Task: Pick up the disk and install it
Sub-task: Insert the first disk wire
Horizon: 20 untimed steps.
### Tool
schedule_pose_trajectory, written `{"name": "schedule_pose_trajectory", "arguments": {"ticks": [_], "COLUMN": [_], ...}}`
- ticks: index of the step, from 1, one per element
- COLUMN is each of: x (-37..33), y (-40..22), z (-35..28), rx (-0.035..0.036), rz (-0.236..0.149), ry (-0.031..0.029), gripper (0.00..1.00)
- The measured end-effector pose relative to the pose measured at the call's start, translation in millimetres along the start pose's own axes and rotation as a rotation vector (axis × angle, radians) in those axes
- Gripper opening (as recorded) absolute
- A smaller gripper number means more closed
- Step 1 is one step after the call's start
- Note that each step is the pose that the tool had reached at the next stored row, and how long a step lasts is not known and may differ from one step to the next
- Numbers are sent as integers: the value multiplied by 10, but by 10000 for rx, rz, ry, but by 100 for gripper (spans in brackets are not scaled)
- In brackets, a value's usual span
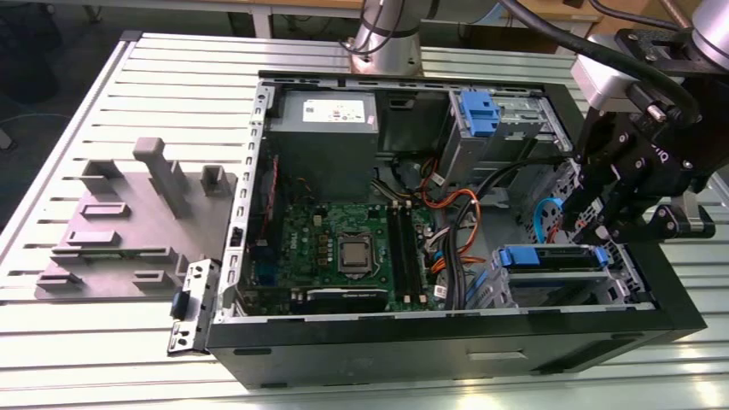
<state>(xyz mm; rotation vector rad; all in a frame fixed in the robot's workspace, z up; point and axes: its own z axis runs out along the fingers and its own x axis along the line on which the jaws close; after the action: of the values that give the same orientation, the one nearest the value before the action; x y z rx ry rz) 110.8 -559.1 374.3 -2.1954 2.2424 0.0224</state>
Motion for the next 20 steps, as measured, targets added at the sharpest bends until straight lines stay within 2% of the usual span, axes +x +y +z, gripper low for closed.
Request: {"name": "schedule_pose_trajectory", "arguments": {"ticks": [6,12,16,20], "x": [-17,-77,-97,-113], "y": [0,-2,-43,-98], "z": [0,2,18,68], "rx": [0,0,-3,-33], "rz": [-1,0,0,0], "ry": [-1,0,-1,1], "gripper": [42,42,42,42]}}
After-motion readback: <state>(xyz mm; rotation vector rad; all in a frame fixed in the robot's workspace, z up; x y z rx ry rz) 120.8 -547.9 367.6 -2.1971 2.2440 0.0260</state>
